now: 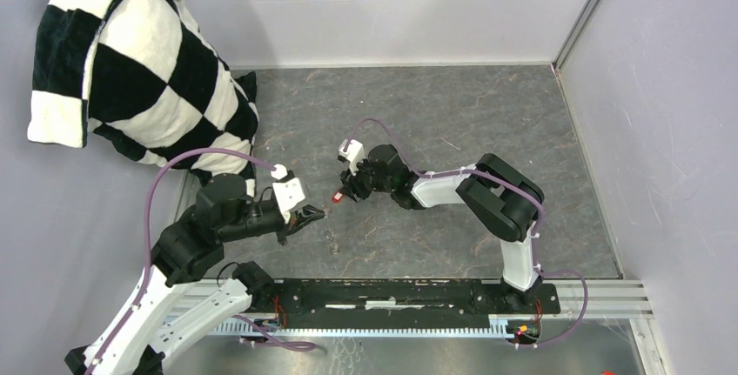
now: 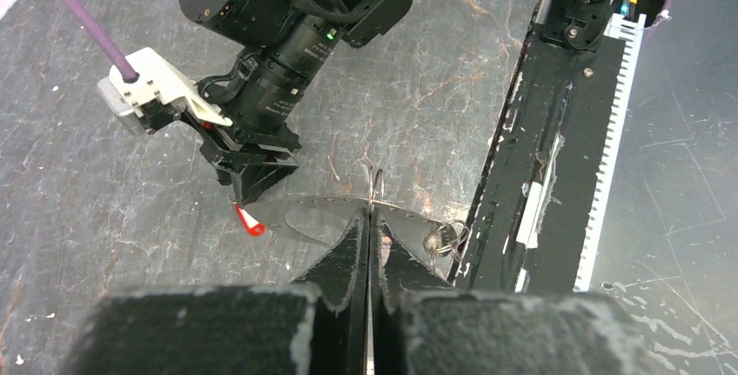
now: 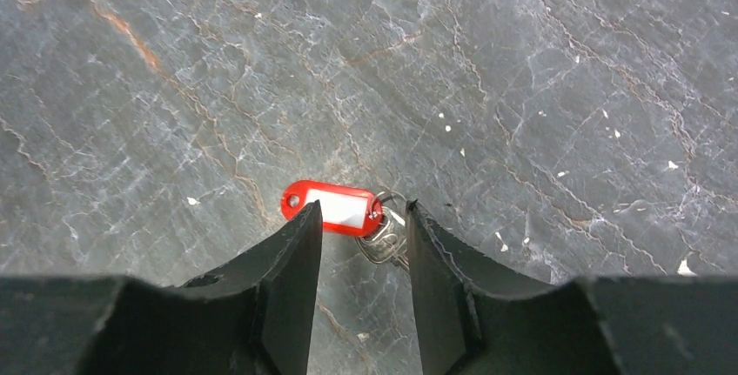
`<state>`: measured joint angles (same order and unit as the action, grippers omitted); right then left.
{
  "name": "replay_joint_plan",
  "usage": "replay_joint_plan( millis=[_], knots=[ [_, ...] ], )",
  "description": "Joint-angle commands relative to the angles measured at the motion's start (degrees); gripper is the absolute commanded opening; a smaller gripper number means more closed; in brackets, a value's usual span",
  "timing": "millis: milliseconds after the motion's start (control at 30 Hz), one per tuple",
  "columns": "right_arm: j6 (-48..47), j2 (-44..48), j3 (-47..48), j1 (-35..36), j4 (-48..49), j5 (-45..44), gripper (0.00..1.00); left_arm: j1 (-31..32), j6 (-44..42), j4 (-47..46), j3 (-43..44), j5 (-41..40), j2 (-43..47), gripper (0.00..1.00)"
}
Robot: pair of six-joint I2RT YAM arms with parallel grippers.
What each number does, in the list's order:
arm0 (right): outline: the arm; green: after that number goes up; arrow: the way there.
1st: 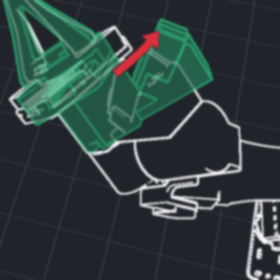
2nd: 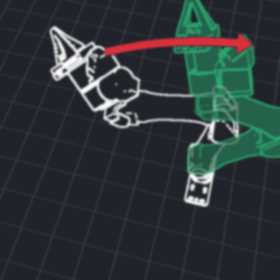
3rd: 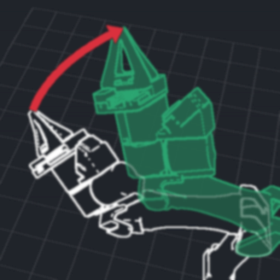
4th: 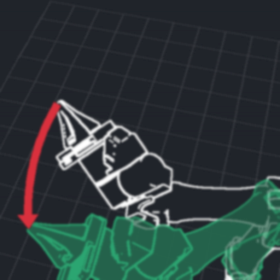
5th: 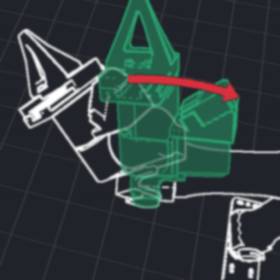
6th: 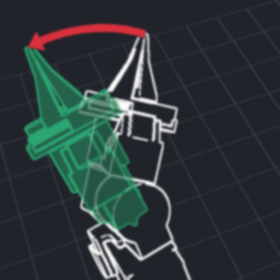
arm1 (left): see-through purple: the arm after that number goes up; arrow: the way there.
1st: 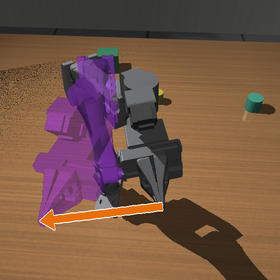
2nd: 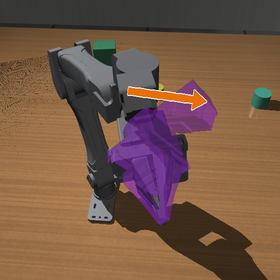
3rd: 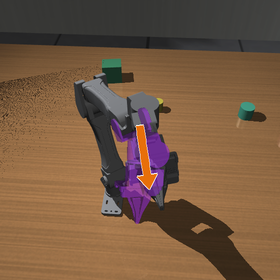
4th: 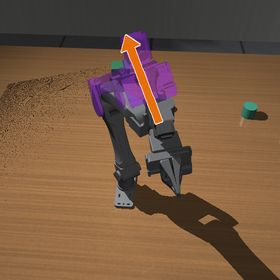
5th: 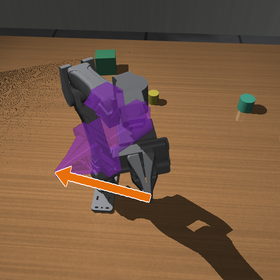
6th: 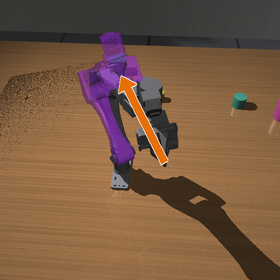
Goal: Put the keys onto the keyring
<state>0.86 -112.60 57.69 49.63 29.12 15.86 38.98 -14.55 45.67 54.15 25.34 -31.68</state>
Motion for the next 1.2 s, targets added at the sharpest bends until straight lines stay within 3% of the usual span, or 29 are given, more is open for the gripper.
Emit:
replay_joint_plan(
  millis=[0,500,833,933,1100,1167],
  knots=[
    [-2.32,-0.86,1.49,0.09,0.49,-1.67,0.46,0.04,2.07,-2.49,1.46,2.87,-0.01,0.02],
    [-2.88,-3.3,2.29,0.04,0.48,-2.37,0.4,0.04,2.51,-1.99,1.53,4.83,0.92,0.02],
    [-3.05,-4.2,2.95,0.1,1.02,-1.61,0.3,0.04,1.97,-1.01,1.57,4.45,1.39,0.02],
    [-3.15,-4.21,2.63,0.17,1.1,-1.31,0.23,0.04,1.93,-0.87,1.4,4.34,1.69,0.02],
    [-3.0,-3.7,2.18,0.12,2.34,0.84,0.01,0.04,2.1,-0.58,1.01,3.67,1.78,0.02],
    [-2.75,-2.95,1.66,0.12,3.19,2.23,0.0,0.04,2.12,-0.57,0.88,3.2,1.63,0.02]
  ],
)
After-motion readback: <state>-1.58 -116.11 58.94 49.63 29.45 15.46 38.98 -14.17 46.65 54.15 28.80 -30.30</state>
